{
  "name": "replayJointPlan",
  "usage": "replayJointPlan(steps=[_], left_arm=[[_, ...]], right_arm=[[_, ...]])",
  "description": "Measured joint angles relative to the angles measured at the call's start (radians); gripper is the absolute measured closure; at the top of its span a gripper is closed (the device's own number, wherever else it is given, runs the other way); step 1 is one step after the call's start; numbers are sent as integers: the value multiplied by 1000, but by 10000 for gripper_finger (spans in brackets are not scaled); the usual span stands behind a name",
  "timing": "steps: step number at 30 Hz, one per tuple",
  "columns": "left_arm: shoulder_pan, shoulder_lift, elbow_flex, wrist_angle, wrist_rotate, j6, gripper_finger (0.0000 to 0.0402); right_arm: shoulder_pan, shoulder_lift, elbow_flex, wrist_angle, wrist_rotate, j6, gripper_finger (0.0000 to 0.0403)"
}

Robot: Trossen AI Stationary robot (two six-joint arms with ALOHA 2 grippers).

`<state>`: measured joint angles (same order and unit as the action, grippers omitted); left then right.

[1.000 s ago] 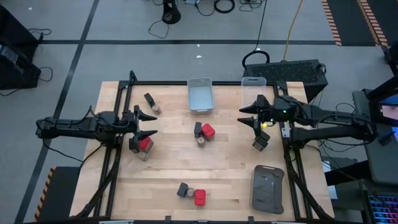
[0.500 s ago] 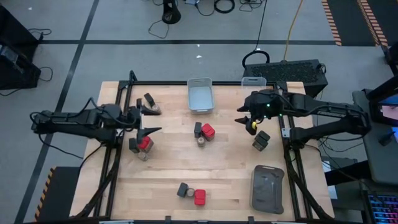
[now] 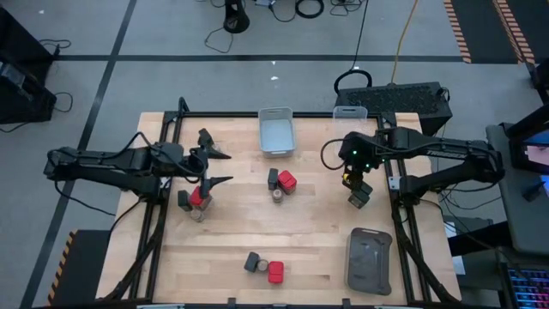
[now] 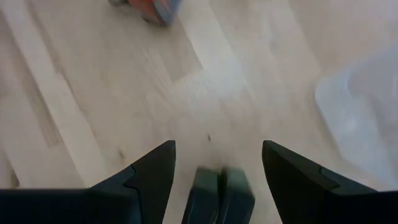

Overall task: Sort spices by type
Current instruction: Put the black seasoning can into the transparent bin

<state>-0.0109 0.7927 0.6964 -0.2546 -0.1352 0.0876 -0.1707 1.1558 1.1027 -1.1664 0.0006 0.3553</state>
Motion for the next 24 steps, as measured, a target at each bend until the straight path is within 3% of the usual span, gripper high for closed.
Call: replayJointPlan(steps=[10,14,24], left_arm=[[32,60,1,61,-6,7,100],[43,77,1,66,-6,7,100],[43,89,1,54,-3,5,100]], right_arm=[[0,43,0,-178,26,218,181],[0,53,0,-178,106,246,181],[0,55,-33,-173,139,300,181]])
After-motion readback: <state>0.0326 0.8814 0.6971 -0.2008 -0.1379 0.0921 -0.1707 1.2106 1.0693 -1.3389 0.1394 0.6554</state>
